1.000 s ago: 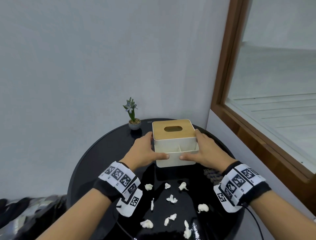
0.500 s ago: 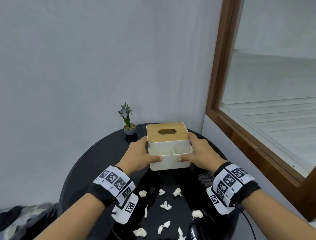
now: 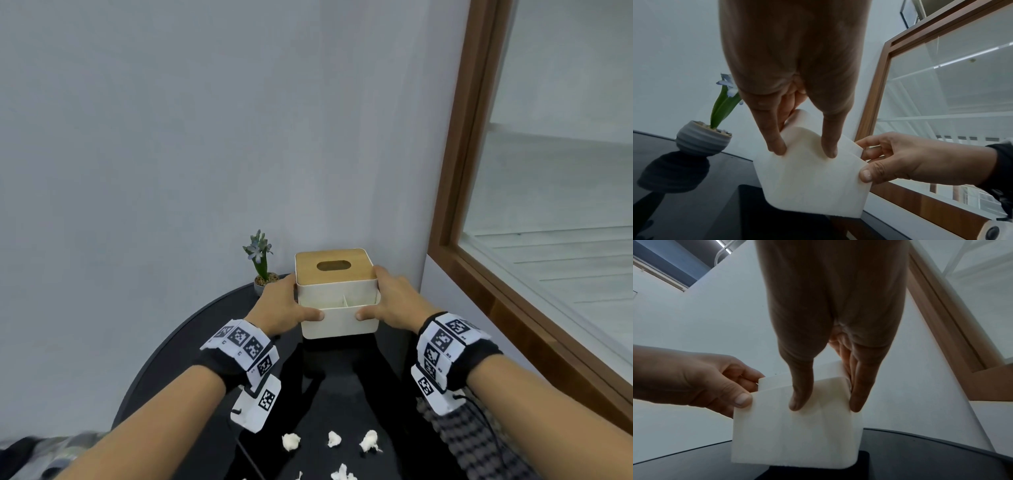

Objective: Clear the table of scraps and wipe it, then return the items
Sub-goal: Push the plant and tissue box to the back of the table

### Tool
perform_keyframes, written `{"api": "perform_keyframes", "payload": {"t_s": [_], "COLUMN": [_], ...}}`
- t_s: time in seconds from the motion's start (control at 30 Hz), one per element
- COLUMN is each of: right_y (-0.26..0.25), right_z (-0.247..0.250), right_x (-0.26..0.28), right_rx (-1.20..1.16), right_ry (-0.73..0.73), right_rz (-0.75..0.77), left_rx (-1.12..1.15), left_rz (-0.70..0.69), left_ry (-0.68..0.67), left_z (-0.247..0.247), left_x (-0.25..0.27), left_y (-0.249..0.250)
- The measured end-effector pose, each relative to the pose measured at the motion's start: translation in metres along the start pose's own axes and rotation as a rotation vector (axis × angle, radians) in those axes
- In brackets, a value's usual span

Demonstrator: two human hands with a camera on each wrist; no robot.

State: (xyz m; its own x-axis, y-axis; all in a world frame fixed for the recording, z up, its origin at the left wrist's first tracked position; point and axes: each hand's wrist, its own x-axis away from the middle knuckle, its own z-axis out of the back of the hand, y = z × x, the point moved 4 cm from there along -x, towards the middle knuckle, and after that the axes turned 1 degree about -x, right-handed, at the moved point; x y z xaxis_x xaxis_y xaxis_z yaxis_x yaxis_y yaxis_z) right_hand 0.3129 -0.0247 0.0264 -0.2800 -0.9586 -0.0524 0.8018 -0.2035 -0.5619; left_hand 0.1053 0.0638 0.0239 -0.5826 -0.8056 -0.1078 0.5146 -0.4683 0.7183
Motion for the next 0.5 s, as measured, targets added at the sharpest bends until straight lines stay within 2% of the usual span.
{"api": "perform_keyframes", "payload": {"t_s": [0.23,0.5], "right_y": [0.001,0.0], "right_z": [-0.012,-0.022], "right_x": [-0.041,-0.063], "right_rx": [0.011,-0.012], "right_ry": [-0.008,-0.017], "right_rz": [0.0,0.025], "left_rx": [-0.033,-0.049], "left_rz": [0.014,0.051], "left_ry": [0.004,0.031], "left_z": [0.004,0.007], "left_x": [-0.036,-0.058], "left_y": [-0.022,-0.044]}}
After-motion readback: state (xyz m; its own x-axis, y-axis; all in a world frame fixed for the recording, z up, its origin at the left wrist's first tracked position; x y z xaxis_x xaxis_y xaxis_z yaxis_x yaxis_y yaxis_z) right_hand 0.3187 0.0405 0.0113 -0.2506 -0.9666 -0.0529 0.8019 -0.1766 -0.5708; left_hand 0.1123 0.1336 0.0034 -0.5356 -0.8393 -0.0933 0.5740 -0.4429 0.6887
